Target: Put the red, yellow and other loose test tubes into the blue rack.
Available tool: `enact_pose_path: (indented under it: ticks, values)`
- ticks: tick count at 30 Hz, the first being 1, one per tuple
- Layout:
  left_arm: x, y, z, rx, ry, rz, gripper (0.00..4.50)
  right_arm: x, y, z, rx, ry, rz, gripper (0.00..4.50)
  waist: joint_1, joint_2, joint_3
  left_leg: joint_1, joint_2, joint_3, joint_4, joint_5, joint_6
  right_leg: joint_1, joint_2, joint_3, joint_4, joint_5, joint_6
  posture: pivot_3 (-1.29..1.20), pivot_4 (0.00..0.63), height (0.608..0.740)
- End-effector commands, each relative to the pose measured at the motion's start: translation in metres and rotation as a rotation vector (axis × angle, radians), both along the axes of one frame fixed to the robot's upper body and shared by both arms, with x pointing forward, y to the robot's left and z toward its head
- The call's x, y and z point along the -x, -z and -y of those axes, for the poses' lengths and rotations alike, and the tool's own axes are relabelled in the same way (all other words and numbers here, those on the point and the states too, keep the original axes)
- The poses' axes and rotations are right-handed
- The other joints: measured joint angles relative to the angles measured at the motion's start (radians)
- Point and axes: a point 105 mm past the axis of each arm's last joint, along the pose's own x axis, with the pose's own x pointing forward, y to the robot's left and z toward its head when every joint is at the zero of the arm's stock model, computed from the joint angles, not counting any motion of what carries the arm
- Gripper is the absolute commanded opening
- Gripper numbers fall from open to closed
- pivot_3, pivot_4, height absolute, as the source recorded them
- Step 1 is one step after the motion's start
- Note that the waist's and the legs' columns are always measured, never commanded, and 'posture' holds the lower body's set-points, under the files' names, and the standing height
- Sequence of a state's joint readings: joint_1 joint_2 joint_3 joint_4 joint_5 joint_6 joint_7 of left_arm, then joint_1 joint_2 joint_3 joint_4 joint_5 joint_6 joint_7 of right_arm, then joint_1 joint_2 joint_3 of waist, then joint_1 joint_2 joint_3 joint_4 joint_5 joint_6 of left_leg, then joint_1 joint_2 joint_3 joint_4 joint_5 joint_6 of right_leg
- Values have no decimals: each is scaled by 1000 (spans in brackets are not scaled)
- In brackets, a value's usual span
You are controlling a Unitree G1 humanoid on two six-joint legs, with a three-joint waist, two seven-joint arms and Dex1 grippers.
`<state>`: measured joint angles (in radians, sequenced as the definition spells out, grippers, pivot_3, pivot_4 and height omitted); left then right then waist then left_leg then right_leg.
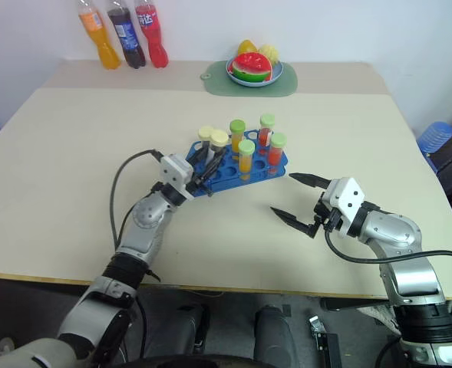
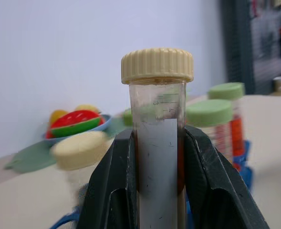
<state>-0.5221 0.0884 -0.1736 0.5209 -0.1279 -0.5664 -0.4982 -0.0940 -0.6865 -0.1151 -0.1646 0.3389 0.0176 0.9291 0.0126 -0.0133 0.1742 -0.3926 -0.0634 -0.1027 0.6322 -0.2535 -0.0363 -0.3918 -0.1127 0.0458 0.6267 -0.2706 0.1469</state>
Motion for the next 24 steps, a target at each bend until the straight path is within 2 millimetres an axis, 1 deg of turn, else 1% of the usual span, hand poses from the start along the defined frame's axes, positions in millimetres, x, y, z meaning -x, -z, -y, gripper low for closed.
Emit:
enact_pose_path:
  ticks: [1,5,9,12,14,15,16,17,18,19,21,24]
  values:
    - [0,12,2,-11,31,-18,765,2,-15,5,2,14,51,4500,-1,0,0,0,0,0,0,0,0,0,0,0,0,0,0,0,150,740]
    - [-7,20,3,21,22,-66,765,3,-16,5,3,17,54,4500,0,0,0,1,0,0,1,0,0,0,0,0,1,0,0,0,150,740]
    - [-18,32,-7,29,-48,-122,765,4,-17,4,-1,20,58,4500,2,0,0,1,-1,-2,2,0,0,2,0,-1,1,0,1,0,150,740]
    - [-16,34,-9,102,28,-176,765,4,-16,4,-4,23,57,4500,0,0,-1,1,-2,-2,2,0,0,2,0,-1,2,0,1,0,150,740]
    - [-15,34,-11,119,40,-180,1793,4,-15,3,-12,23,55,4500,-1,0,-1,1,-2,-3,2,0,0,2,0,-1,3,0,1,0,150,740]
    - [-15,34,-12,125,33,-181,2120,4,-15,2,-17,23,53,4500,-1,0,-1,1,-2,-3,2,0,0,2,0,-1,3,0,1,0,150,740]
    - [-17,34,-14,123,4,-174,2752,4,-14,1,-21,24,51,4500,-2,0,-1,1,-2,-3,2,0,0,2,0,-1,3,0,1,0,150,740]
    - [-17,33,-16,125,-13,-168,3139,4,-14,1,-26,26,48,4500,-2,0,-1,2,-2,-4,2,0,0,2,0,-1,3,0,1,0,150,740]
    - [-16,30,-17,118,-25,-150,3711,4,-13,1,-36,31,44,4500,-2,0,-1,2,-2,-4,2,0,0,2,0,-1,3,0,1,0,150,740]
    - [-15,27,-19,108,-42,-129,4187,4,-12,1,-44,34,40,4500,-3,0,-1,2,-2,-5,2,0,0,2,0,-1,3,0,1,0,150,740]
    - [-10,23,-24,110,-47,-114,4187,4,-10,1,-52,40,33,4500,-4,0,-1,2,-2,-6,1,0,0,2,0,-1,3,0,1,0,150,740]
    - [5,22,-43,76,-34,-115,4187,4,-3,3,-70,58,14,4500,-12,0,-1,2,-1,-6,0,0,0,1,0,-1,3,0,1,0,150,740]
